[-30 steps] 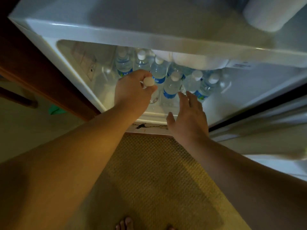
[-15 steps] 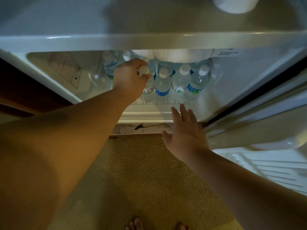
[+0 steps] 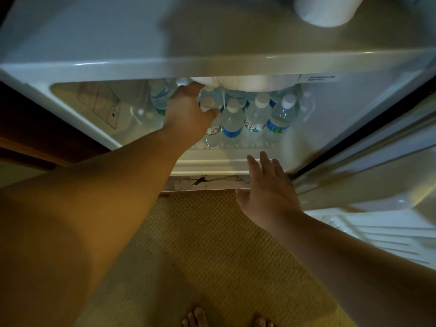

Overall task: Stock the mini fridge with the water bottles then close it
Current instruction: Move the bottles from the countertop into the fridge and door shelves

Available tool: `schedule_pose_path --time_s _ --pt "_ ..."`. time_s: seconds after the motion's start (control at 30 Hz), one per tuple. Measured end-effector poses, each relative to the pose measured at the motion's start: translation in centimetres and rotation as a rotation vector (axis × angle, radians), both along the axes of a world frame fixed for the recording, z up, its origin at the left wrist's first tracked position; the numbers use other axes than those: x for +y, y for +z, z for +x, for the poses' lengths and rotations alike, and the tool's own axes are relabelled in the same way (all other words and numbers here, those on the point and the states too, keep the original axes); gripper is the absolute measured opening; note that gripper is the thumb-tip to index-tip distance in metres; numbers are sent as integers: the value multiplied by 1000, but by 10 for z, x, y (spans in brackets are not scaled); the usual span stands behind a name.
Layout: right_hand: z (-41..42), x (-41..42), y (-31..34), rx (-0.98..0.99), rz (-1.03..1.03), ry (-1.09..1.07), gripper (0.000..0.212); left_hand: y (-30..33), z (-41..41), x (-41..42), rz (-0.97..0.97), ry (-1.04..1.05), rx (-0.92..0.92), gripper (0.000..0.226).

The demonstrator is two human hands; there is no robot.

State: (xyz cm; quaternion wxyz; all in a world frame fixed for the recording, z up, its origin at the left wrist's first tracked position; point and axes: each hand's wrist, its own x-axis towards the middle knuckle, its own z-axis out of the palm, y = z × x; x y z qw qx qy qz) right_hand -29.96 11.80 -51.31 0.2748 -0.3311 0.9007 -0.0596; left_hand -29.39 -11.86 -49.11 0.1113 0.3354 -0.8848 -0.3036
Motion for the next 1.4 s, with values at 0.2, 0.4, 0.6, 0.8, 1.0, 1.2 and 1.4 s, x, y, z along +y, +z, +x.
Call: schedule_pose_path --time_s 0.2,0.4,0.6,0.8,1.0,1.2,1.4 --pt "6 7 24 20 -32 2 84 12 34 10 -26 62 -21 61" --pt "30 20 99 141 -267 -19 84 70 107 64 107 218 39 60" --pt "65 45 226 290 -514 18 82 191 169 116 165 290 168 53" --pt "91 56 381 414 -881 -65 73 353 199 150 154 314 440 43" --pt "91 60 529 541 -1137 -81 71 512 219 147 10 324 641 50" --pt "70 72 643 510 -993 -5 65 628 217 129 -34 332 586 51" --pt "38 59 688 422 -669 -70 72 679 202 106 -3 257 518 58"
